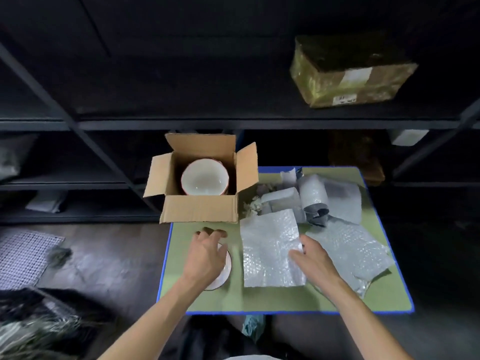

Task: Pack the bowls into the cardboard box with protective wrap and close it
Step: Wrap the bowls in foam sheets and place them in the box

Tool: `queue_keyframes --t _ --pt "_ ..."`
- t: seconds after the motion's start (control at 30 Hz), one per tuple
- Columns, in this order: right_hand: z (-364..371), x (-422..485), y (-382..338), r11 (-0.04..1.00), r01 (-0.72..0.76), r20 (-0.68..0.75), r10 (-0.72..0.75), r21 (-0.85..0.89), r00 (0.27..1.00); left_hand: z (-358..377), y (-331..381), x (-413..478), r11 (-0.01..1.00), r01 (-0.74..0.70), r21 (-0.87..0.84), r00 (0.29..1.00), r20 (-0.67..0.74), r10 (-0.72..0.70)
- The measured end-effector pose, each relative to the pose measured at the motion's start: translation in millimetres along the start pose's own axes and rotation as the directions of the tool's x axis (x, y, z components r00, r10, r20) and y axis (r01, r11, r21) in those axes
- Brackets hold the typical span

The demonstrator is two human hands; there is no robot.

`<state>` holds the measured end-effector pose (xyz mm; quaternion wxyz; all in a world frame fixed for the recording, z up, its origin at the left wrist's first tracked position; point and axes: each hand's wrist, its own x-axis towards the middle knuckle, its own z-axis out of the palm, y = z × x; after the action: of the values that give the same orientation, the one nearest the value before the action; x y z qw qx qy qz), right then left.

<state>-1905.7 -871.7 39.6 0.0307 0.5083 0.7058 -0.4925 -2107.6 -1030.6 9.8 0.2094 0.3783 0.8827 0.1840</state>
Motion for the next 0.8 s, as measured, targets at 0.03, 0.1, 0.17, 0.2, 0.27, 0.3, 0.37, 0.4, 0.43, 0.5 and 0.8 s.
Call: queue_keyframes --t 0.03,0.1,0.17,0.2,0.27,0.3,0.37,0.4,0.43,0.5,0.8 --pt "4 3 -3 1.000 0.013 0.017 -0.013 -0.016 1.000 -1 -8 1 0.999 0.013 0.036 1.000 -0.009 -0.013" --pt "12 7 -7 0.998 0.026 0.045 -0.023 -0.063 0.999 -3 -24 2 0.994 0.048 0.097 0.999 -0.010 -0.047" --pt "19 10 -10 0.992 0.028 0.049 -0.022 -0.126 0.999 -6 -35 4 0.983 0.095 0.160 0.994 0.038 -0.102" --pt "21 11 -11 0.990 0.026 0.051 -0.019 -0.139 0.999 -7 -39 4 0.978 0.118 0.174 0.988 0.076 -0.133" --pt "25 11 -11 0.990 0.024 0.057 -0.016 -0.136 0.998 -7 -43 4 0.975 0.163 0.152 0.971 0.152 -0.186" --pt "26 12 -11 0.990 0.030 0.065 -0.021 -0.137 0.998 -6 -45 4 0.973 0.183 0.138 0.963 0.176 -0.206" --pt "29 12 -12 0.990 0.036 0.080 -0.025 -0.136 0.997 -4 -49 5 0.973 0.197 0.119 0.958 0.187 -0.217" --pt "29 12 -12 0.990 0.034 0.082 -0.023 -0.134 0.996 -3 -51 6 0.973 0.202 0.110 0.958 0.186 -0.220" --pt "30 12 -10 0.990 0.037 0.082 -0.026 -0.137 0.996 -4 -53 7 0.972 0.209 0.106 0.956 0.187 -0.226" --pt "29 12 -8 0.989 0.037 0.082 -0.025 -0.143 0.996 -4 -54 10 0.971 0.220 0.090 0.952 0.198 -0.234" --pt "25 9 7 0.995 -0.037 0.052 0.042 -0.088 0.998 -16 -20 1 0.975 0.177 -0.135 0.968 0.204 -0.147"
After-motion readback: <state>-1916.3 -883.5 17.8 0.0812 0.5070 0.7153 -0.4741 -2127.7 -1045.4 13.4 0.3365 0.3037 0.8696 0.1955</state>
